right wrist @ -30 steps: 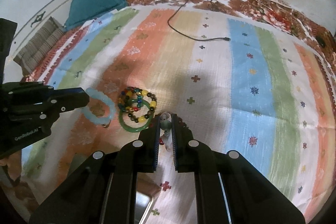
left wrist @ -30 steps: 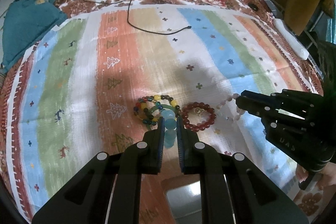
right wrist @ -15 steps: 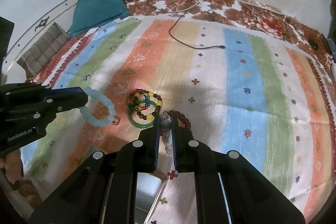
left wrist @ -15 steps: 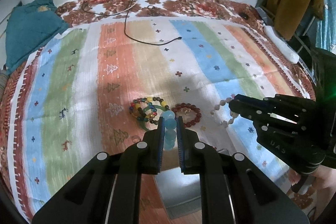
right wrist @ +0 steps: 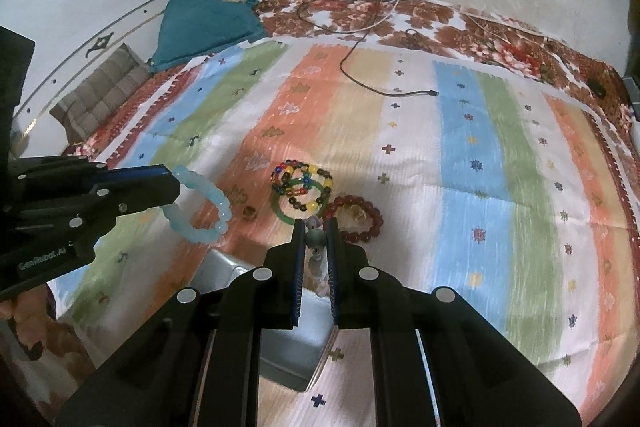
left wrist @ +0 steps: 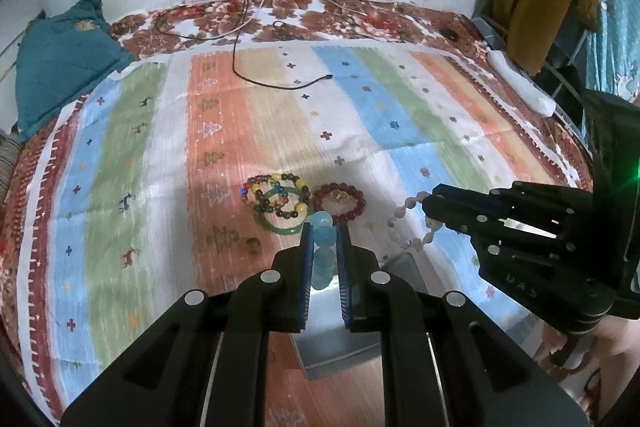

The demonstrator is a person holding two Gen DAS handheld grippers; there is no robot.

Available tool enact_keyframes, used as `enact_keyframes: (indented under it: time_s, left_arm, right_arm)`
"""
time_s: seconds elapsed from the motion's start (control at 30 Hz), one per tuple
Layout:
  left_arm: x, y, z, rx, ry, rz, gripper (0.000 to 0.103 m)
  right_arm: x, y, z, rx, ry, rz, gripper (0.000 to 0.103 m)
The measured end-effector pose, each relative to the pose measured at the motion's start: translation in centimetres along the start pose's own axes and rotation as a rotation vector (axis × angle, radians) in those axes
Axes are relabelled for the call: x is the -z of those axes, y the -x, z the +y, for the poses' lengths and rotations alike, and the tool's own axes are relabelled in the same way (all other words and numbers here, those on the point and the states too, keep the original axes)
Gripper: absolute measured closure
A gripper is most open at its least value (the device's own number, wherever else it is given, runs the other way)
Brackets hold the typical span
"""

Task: Organize jewelry
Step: 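Carry both bracelets over the silver tin and open both tools to drop them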

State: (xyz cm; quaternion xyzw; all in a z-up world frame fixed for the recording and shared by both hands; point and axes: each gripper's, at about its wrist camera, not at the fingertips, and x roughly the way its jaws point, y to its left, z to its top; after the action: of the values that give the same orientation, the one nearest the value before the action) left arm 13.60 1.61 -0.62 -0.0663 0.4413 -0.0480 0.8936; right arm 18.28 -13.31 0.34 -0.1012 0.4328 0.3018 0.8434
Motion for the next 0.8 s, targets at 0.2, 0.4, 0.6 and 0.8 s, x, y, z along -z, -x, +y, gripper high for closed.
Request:
enact_keyframes:
  time_s: [0.2, 0.4, 0.6, 0.8]
  left_arm:
    - [1.0, 0.2, 0.2, 0.007, 0.004, 0.012, 0.092]
    - [2.0, 1.2, 0.0, 0.011, 0.014, 0.000, 0.092]
    - [3.0, 1.8, -0.3, 0.045, 0.008, 0.000, 0.092]
    - [3.7, 2.1, -0.8, 0.048, 0.001, 0.000, 0.092]
  right_arm:
    - [1.0, 0.8, 0.9, -0.013, 0.005, -0.006, 0.091]
    - [2.1, 1.2, 1.8, -0.022, 0.016, 0.003, 0.091]
    - [2.9, 1.6, 2.2, -0.027, 0.016, 0.004, 0.091]
    - [3.6, 2.0, 2.3, -0.032, 0.002, 0.006, 0.091]
